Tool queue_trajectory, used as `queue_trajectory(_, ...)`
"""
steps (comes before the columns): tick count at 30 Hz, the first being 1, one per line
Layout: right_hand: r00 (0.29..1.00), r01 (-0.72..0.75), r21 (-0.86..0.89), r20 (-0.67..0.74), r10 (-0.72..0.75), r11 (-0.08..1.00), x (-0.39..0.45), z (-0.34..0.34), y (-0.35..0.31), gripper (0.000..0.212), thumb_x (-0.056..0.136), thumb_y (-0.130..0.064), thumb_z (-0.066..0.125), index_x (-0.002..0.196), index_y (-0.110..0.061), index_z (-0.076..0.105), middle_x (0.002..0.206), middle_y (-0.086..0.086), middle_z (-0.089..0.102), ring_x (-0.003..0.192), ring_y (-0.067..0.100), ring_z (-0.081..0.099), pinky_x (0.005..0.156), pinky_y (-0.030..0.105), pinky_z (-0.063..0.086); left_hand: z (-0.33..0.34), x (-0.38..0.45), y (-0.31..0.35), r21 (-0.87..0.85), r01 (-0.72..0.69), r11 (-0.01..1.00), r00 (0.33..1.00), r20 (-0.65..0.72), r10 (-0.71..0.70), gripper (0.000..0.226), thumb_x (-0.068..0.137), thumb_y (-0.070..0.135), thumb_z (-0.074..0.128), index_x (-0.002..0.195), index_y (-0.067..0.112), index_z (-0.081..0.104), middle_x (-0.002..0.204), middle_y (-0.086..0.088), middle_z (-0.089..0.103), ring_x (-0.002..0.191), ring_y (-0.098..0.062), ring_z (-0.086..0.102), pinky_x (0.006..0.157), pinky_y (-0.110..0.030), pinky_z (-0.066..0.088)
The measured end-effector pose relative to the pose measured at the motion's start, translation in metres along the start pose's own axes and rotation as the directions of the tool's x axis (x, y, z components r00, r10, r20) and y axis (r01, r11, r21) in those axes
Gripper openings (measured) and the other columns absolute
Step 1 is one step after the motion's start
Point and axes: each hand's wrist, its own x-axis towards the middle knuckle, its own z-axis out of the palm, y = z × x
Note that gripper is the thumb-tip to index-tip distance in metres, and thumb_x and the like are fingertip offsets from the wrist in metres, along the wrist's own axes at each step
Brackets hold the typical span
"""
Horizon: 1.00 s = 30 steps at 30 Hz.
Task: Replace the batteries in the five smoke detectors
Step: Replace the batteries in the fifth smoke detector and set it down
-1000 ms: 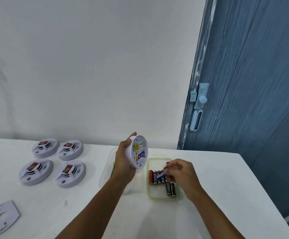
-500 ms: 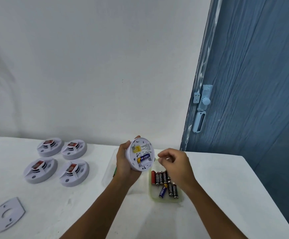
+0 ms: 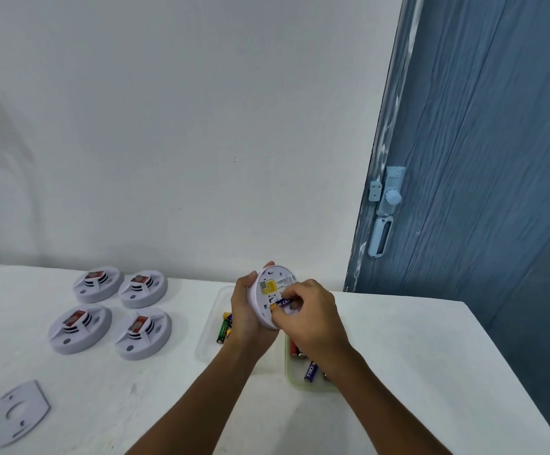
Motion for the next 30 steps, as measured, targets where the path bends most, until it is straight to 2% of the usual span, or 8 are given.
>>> queue_trajectory(4, 1.000, -0.030, 0.009, 0.005, 0.030, 1.000, -0.001, 0.000, 0.001, 0.037, 0.074, -0.024, 0.077, 0.107, -0.011, 0.069, 0.103, 0.003, 0.063, 0.096, 0.015, 0.062, 0.080, 0.023, 0.056, 0.001, 0.001, -0.001, 0.053, -0.018, 0.998, 1.000, -0.016, 0.019, 0.047, 0.074, 0.039, 0.052, 0.113, 0.013, 0.060, 0.103, -0.016, 0.062, 0.094, -0.029, 0.059, 0.088, -0.041, 0.047)
queue_trajectory(8, 0.999, -0.044, -0.003, -0.031, 0.044, 0.999, -0.002, 0.000, -0.001, 0.039, 0.076, -0.026, 0.076, 0.110, -0.011, 0.066, 0.105, 0.002, 0.060, 0.097, 0.015, 0.061, 0.082, 0.024, 0.056, 0.009, 0.000, -0.002, 0.096, -0.006, 0.995, 1.000, -0.025, 0.008, 0.034, 0.086, 0.036, 0.047, 0.107, 0.013, 0.062, 0.096, -0.014, 0.062, 0.088, -0.026, 0.059, 0.083, -0.038, 0.049)
queue_trajectory(12, 0.994, 0.010, 0.011, -0.112, -0.009, 1.000, -0.005, -0.001, 0.001, 0.032, 0.072, -0.021, 0.075, 0.101, -0.010, 0.069, 0.096, 0.001, 0.063, 0.088, 0.014, 0.063, 0.076, 0.029, 0.058, 0.012, 0.000, -0.002, 0.120, 0.004, 0.993, 1.000, 0.001, -0.004, 0.040, 0.073, 0.035, 0.055, 0.107, 0.014, 0.062, 0.094, -0.014, 0.064, 0.086, -0.027, 0.061, 0.080, -0.038, 0.052)
queue_trajectory(15, 0.988, 0.056, 0.037, -0.145, -0.051, 0.998, -0.008, -0.001, 0.004, 0.026, 0.072, -0.015, 0.073, 0.096, -0.009, 0.071, 0.091, 0.002, 0.065, 0.084, 0.015, 0.063, 0.074, 0.029, 0.058, 0.012, 0.002, -0.003, 0.122, 0.009, 0.992, 1.000, 0.007, -0.010, 0.043, 0.072, 0.035, 0.056, 0.110, 0.015, 0.062, 0.096, -0.014, 0.064, 0.087, -0.027, 0.061, 0.078, -0.037, 0.053)
queue_trajectory(19, 0.982, 0.073, 0.051, -0.178, -0.062, 0.996, -0.009, 0.002, 0.005, 0.023, 0.071, -0.012, 0.074, 0.094, -0.009, 0.072, 0.089, 0.001, 0.065, 0.080, 0.012, 0.063, 0.071, 0.022, 0.056, 0.012, 0.003, -0.006, 0.114, 0.009, 0.993, 1.000, -0.001, -0.009, 0.045, 0.072, 0.035, 0.057, 0.111, 0.015, 0.061, 0.098, -0.014, 0.063, 0.087, -0.027, 0.061, 0.077, -0.037, 0.053)
queue_trajectory(23, 0.976, 0.071, 0.062, -0.208, -0.057, 0.996, -0.011, 0.004, 0.007, 0.024, 0.072, -0.012, 0.078, 0.095, -0.007, 0.072, 0.089, -0.002, 0.063, 0.077, 0.010, 0.060, 0.064, 0.002, 0.044, 0.013, 0.003, -0.008, 0.107, 0.005, 0.994, 1.000, -0.011, -0.004, 0.047, 0.070, 0.034, 0.057, 0.113, 0.015, 0.061, 0.099, -0.014, 0.062, 0.089, -0.027, 0.060, 0.079, -0.038, 0.051)
queue_trajectory(28, 0.954, 0.113, 0.066, -0.285, -0.090, 0.991, -0.015, 0.009, 0.011, 0.018, 0.069, -0.009, 0.079, 0.085, -0.004, 0.073, 0.086, 0.006, 0.070, 0.071, 0.009, 0.060, 0.060, -0.004, 0.042, 0.013, 0.002, -0.009, 0.106, 0.013, 0.994, 1.000, -0.017, -0.011, 0.044, 0.069, 0.035, 0.056, 0.108, 0.015, 0.061, 0.096, -0.013, 0.061, 0.087, -0.026, 0.058, 0.081, -0.038, 0.048)
queue_trajectory(30, 0.945, 0.141, 0.062, -0.305, -0.116, 0.988, -0.016, 0.011, 0.013, 0.014, 0.070, -0.009, 0.077, 0.083, -0.005, 0.073, 0.084, 0.005, 0.071, 0.071, 0.009, 0.060, 0.059, -0.003, 0.042, 0.010, 0.002, -0.010, 0.112, 0.024, 0.993, 0.999, -0.031, -0.021, 0.044, 0.069, 0.037, 0.056, 0.107, 0.016, 0.060, 0.093, -0.012, 0.060, 0.085, -0.025, 0.057, 0.080, -0.037, 0.048)
